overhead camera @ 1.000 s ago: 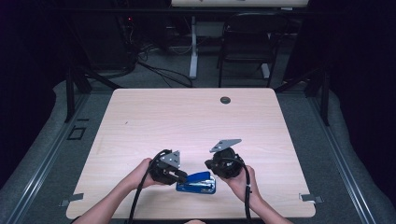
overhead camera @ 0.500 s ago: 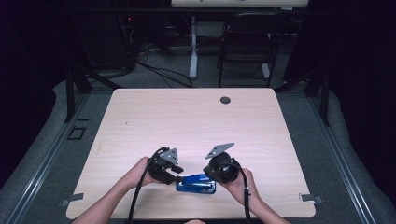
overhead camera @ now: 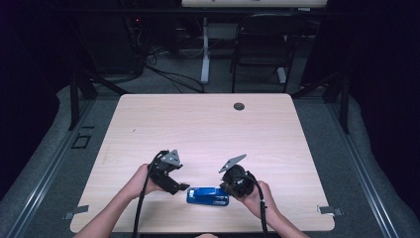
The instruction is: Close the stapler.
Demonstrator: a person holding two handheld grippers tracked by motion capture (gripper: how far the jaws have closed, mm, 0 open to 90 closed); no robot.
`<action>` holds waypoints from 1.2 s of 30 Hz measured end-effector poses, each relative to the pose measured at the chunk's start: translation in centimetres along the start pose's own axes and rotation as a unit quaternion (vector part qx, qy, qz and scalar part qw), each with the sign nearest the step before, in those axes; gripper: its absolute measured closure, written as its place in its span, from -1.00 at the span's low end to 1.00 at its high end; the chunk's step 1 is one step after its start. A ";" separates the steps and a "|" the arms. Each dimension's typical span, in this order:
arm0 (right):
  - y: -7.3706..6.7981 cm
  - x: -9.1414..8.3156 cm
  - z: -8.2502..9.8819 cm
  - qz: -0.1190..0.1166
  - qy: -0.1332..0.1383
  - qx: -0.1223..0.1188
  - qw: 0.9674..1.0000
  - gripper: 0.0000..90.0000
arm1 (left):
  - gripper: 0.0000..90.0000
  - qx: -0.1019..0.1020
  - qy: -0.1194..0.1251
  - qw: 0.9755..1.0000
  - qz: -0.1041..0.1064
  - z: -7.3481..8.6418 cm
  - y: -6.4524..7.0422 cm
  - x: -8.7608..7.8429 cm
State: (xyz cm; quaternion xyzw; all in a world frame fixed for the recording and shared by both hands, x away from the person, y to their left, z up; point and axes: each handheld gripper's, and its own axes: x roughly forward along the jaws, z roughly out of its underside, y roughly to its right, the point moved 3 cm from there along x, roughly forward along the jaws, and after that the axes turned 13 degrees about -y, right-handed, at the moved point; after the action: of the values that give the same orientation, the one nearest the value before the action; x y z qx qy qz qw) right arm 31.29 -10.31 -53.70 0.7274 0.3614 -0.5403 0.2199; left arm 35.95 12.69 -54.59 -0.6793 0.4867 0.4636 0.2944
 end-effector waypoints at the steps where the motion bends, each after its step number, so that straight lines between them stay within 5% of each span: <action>1: 0.0 -0.1 0.0 0.003 -0.005 -0.004 1.000 1.00 | -0.62 -0.006 0.002 1.000 -0.004 0.1 -0.2 -0.2; 12: 0.4 0.2 0.1 -0.011 -0.008 0.005 1.000 1.00 | -0.64 -0.026 0.013 0.999 -0.014 0.8 -0.7 -0.9; 17: 0.9 -0.7 -0.2 -0.007 0.023 0.003 1.000 0.95 | -0.66 -0.042 0.024 0.999 -0.023 1.0 -1.1 -1.3; 24: 2.1 -1.7 -0.3 0.011 0.055 0.009 0.998 0.69 | -0.74 -0.061 0.037 0.997 -0.040 1.5 -1.8 -1.9; 32: 4.5 -3.4 0.0 0.033 0.078 0.010 0.996 0.01 | -0.83 -0.086 0.036 0.994 -0.056 2.3 -2.8 -2.4; 36: 5.4 -3.9 0.2 0.043 0.082 0.018 0.996 -0.15 | -0.85 -0.096 0.038 0.993 -0.062 2.7 -3.2 -2.6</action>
State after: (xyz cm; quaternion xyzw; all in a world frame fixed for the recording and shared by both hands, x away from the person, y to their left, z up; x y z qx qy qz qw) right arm 34.73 -15.06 -50.50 0.7880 0.3369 -0.4754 0.1990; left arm 37.77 17.15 -53.42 -0.7508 0.4077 0.4622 0.2375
